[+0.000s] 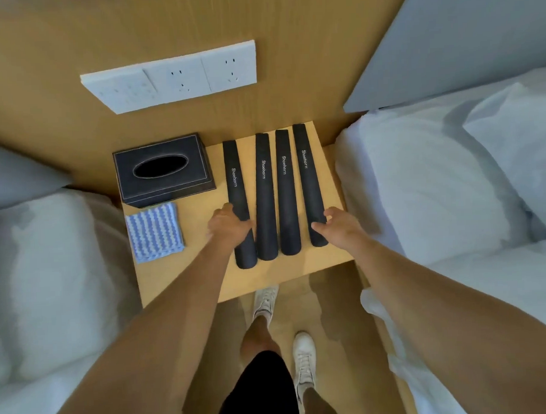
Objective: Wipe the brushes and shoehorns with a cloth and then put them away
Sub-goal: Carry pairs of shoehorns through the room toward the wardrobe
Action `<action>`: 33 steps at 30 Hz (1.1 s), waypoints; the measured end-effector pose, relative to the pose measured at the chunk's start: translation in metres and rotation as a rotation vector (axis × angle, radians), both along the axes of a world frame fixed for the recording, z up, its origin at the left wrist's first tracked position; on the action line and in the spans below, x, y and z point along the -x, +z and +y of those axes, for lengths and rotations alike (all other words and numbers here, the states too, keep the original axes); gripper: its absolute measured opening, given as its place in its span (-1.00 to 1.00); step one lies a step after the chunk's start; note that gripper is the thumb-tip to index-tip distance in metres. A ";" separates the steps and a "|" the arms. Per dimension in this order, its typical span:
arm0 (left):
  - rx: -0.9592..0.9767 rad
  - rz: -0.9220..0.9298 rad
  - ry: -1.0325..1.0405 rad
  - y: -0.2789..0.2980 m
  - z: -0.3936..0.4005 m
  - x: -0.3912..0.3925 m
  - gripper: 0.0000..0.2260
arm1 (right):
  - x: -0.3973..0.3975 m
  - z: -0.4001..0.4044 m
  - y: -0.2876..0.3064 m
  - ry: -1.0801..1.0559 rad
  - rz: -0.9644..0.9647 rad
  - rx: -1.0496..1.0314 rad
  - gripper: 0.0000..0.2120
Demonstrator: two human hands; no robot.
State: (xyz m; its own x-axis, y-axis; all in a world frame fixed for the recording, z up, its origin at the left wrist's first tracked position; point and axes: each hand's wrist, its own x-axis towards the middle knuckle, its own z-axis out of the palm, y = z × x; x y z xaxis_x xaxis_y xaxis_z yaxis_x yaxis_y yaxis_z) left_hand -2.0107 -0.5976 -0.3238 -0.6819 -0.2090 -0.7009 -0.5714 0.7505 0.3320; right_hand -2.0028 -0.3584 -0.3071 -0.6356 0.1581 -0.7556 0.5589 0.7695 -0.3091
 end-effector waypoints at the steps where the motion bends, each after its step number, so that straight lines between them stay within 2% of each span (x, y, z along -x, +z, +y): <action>1: 0.044 -0.011 0.002 -0.012 -0.004 0.006 -0.37 | 0.007 -0.002 -0.011 -0.003 -0.007 -0.023 -0.42; 5: 0.212 -0.034 -0.014 -0.049 -0.009 0.024 -0.35 | 0.038 -0.006 -0.050 -0.078 0.064 -0.092 -0.44; 10: 0.190 -0.079 0.009 -0.081 -0.008 0.039 -0.44 | 0.069 -0.010 -0.086 -0.141 0.127 -0.198 -0.48; 15: 0.195 -0.137 0.039 -0.088 -0.014 0.049 -0.59 | 0.082 -0.002 -0.103 -0.203 0.037 -0.099 -0.79; 17: 0.210 -0.131 0.039 -0.084 -0.018 0.048 -0.63 | 0.081 0.000 -0.103 -0.255 0.002 -0.057 -0.82; 21: 0.204 -0.037 0.080 -0.066 -0.023 0.038 -0.71 | 0.068 0.009 -0.083 -0.305 0.033 -0.040 -0.78; 24: 0.136 0.104 0.094 -0.042 -0.021 0.030 -0.77 | 0.054 0.019 -0.059 -0.368 0.102 -0.020 -0.84; 26: 0.087 0.187 0.050 -0.024 -0.014 0.029 -0.75 | 0.045 0.024 -0.041 -0.404 0.151 -0.004 -0.87; 29: 0.001 0.313 -0.026 0.005 0.003 0.035 -0.72 | 0.034 0.031 -0.007 -0.475 0.233 0.026 -0.81; 33: -0.176 0.449 -0.080 0.044 0.037 0.047 -0.76 | 0.013 0.043 0.043 -0.550 0.379 0.100 -0.97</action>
State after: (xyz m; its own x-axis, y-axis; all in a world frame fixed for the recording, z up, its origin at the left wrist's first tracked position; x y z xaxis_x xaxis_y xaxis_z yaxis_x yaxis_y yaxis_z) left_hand -2.0573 -0.5610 -0.2799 -0.9341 -0.0488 -0.3537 -0.2856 0.6967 0.6581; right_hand -2.0159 -0.3156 -0.2644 -0.7069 0.4750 -0.5241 0.6998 0.3617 -0.6160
